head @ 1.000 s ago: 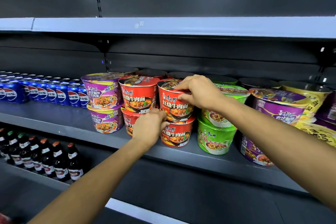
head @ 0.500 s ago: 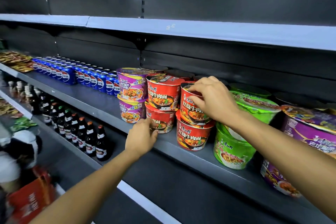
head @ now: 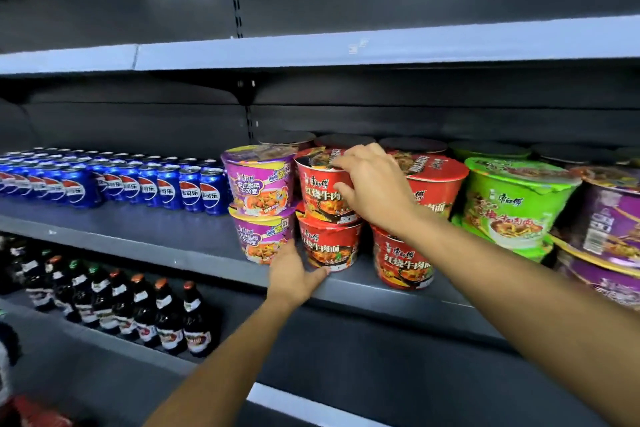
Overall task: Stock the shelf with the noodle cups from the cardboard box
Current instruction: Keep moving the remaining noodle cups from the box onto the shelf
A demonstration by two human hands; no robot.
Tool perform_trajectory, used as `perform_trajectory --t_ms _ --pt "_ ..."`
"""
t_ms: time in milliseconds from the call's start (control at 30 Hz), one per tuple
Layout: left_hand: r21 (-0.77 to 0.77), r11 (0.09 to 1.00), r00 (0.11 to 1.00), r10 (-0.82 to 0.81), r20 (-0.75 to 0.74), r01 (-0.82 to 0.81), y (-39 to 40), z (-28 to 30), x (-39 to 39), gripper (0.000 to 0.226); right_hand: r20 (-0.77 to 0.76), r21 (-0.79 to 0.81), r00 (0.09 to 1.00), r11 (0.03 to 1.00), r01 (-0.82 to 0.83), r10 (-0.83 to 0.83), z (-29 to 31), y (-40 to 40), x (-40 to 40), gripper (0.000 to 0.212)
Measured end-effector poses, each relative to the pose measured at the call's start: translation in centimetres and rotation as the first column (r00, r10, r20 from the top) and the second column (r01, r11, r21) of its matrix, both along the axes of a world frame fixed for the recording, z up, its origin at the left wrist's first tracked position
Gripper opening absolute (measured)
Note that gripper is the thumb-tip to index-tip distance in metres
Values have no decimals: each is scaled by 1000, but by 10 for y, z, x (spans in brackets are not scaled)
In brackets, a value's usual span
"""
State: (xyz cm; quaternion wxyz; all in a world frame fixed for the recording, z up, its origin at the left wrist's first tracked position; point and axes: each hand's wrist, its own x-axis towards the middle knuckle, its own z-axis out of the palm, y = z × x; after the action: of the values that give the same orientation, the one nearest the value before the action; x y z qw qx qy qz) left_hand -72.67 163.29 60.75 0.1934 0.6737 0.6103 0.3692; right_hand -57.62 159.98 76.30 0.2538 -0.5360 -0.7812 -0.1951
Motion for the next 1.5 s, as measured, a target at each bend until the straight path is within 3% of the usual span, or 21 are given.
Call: perform_trajectory --t_ms 133,233,400,700,1200,1367,1500 --pt "-36 999 1000 -11 18 12 21 4 7 90 -23 17 999 999 43 -42 0 2 -5 39" --pt "-51 998 995 -21 101 26 31 4 14 95 -65 75 998 997 27 -23 -4 -2 -3 35" --pt "-53 999 972 4 234 8 33 -2 20 108 -16 29 999 999 36 -35 -2 6 -4 38" --pt "-5 996 978 91 187 -92 25 -7 26 119 -43 34 997 998 59 -58 2 13 -6 28" --pt "75 970 973 229 42 -232 12 -13 39 109 -20 37 998 998 53 -52 4 15 -6 30" --pt "81 976 977 207 -51 -202 8 -14 37 116 -16 27 999 999 47 -47 5 14 -6 29" --pt "71 991 993 115 -11 -114 11 -14 27 119 -9 18 999 998 52 -52 4 12 -5 31"
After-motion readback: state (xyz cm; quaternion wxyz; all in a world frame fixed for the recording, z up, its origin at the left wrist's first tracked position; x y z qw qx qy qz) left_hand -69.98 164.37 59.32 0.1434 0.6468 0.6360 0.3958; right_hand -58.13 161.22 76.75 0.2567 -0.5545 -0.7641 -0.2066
